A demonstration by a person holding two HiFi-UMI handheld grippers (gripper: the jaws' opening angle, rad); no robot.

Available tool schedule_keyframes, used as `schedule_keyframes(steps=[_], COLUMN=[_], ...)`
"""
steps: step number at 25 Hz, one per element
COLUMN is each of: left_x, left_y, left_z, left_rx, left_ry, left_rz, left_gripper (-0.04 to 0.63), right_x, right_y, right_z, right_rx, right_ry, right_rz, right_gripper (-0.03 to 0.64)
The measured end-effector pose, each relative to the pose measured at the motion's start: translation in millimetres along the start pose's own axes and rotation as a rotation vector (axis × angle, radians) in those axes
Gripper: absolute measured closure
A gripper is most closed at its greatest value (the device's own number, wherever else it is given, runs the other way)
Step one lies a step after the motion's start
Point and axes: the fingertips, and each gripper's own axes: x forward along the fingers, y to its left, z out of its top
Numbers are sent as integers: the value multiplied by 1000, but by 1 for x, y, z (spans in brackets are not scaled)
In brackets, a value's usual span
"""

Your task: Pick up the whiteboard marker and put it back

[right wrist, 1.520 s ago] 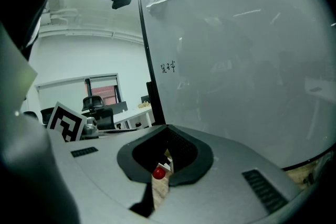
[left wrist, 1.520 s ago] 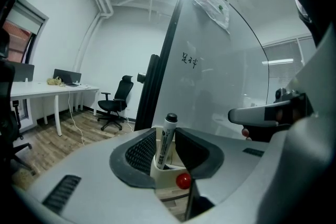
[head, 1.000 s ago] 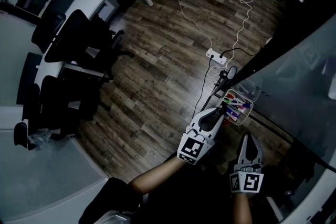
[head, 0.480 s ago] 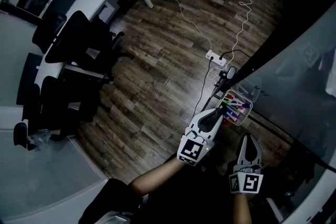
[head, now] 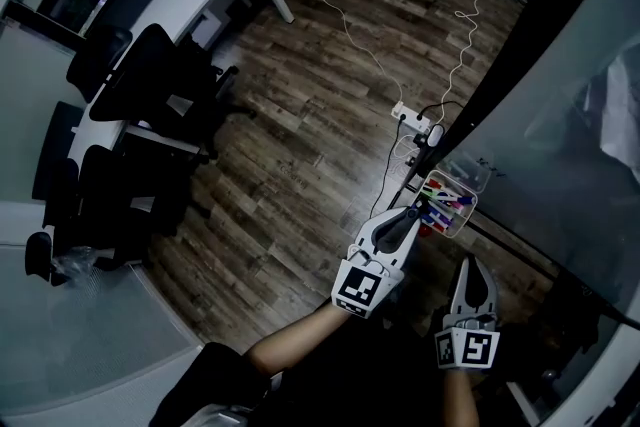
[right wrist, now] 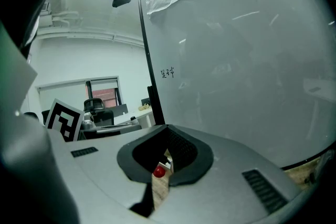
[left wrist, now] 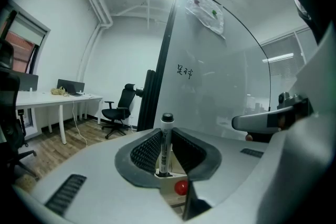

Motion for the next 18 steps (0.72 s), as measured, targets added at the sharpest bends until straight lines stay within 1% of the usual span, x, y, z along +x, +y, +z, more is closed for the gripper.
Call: schedule_keyframes(steps=[8, 18], left_x=[-6, -20], left_y=[-8, -25], left_z=[13, 26], left_rx=[14, 32], left_ry=[-42, -67], left_rz=[22, 37], left_gripper=[520, 520], right_x=[-11, -30], right_y=[-4, -6], right_z=[9, 19], right_rx=[-8, -16], right_ry=[-34, -67], right_rz=[10, 31], right_gripper=[605, 604])
